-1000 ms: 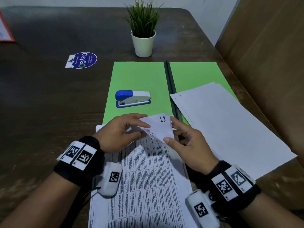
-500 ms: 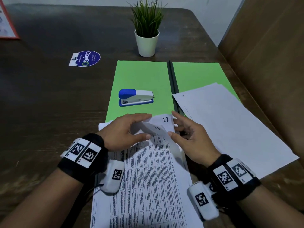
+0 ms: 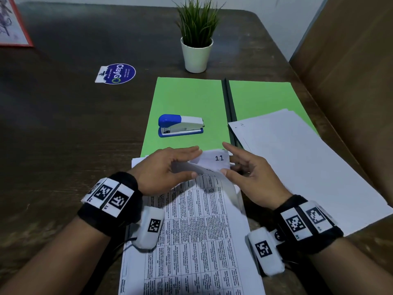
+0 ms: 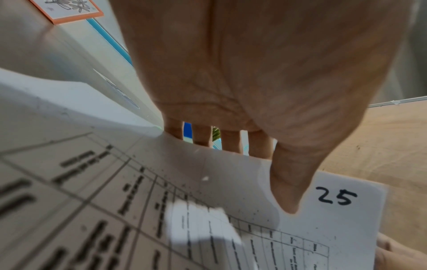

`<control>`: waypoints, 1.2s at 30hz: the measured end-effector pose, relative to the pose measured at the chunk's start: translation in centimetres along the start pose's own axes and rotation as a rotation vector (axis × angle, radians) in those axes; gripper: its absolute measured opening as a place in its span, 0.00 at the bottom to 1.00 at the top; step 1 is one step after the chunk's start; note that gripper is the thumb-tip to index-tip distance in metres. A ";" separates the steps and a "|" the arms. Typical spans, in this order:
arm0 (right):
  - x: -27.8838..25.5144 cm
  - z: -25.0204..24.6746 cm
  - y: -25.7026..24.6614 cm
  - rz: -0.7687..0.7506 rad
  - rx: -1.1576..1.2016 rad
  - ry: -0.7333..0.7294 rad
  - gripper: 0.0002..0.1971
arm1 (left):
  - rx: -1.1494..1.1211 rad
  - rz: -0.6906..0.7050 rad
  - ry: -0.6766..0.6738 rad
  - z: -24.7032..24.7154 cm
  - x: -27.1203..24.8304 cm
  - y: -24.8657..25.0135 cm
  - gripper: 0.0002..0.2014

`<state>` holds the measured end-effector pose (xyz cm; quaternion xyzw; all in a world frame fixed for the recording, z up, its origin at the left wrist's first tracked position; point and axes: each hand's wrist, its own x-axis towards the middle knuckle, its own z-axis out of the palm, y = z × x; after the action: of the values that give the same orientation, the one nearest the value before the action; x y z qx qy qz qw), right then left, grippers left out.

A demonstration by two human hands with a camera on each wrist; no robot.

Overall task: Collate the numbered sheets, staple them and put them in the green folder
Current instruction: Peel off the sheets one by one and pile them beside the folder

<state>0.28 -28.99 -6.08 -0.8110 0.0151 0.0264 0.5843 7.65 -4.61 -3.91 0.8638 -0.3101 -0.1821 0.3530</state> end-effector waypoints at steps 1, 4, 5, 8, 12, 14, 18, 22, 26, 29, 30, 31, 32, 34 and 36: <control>0.0 0.0 0.0 -0.002 0.001 -0.001 0.31 | -0.004 -0.002 0.003 0.0 0.0 0.0 0.29; 0.1 -0.1 0.2 0.004 0.011 -0.002 0.31 | -0.002 -0.005 0.005 0.0 0.0 -0.1 0.29; 0.1 -0.1 0.3 0.006 0.017 -0.006 0.31 | 0.001 -0.009 0.004 0.0 0.0 -0.1 0.29; 0.1 -0.1 0.3 0.006 0.040 -0.017 0.31 | -0.005 -0.011 0.009 0.0 0.1 -0.2 0.29; 0.1 -0.1 0.2 -0.006 0.060 -0.030 0.31 | -0.004 -0.007 -0.008 0.0 0.2 -0.3 0.26; 0.2 -0.2 0.1 -0.017 0.046 -0.029 0.31 | -0.054 -0.022 0.005 0.0 0.1 -0.3 0.22; 0.0 -0.2 0.0 -0.021 0.093 -0.048 0.27 | -0.094 -0.057 0.087 0.1 0.2 -0.4 0.17; -0.2 0.1 -0.2 -0.024 0.110 -0.037 0.24 | -0.230 -0.051 0.058 0.0 0.1 -0.3 0.10; -0.2 0.1 -0.3 -0.021 0.070 -0.003 0.22 | -0.311 -0.088 0.082 -0.1 0.1 -0.1 0.32; -0.1 0.1 -0.1 -0.012 0.064 -0.012 0.23 | -0.295 -0.086 0.106 0.1 0.2 -0.2 0.22; -0.1 0.2 -0.1 -0.014 0.066 -0.015 0.23 | -0.275 -0.076 0.117 0.3 0.2 -0.4 0.15; -0.2 0.2 -0.1 -0.015 0.073 -0.018 0.25 | -0.247 -0.073 0.122 0.4 0.2 -0.5 0.09; -0.2 0.2 0.0 -0.011 0.079 -0.018 0.26 | -0.224 -0.075 0.121 0.5 0.1 -0.5 0.08; -0.2 0.2 0.1 -0.011 0.087 -0.013 0.28 | -0.175 -0.071 0.104 0.6 0.2 -0.6 0.16; -0.2 0.2 0.2 -0.014 0.082 -0.009 0.29 | -0.141 -0.051 0.085 0.6 0.3 -0.6 0.21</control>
<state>0.10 -28.88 -6.32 -0.7863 0.0078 0.0253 0.6173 7.77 -4.77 -4.79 0.8514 -0.2590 -0.1758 0.4209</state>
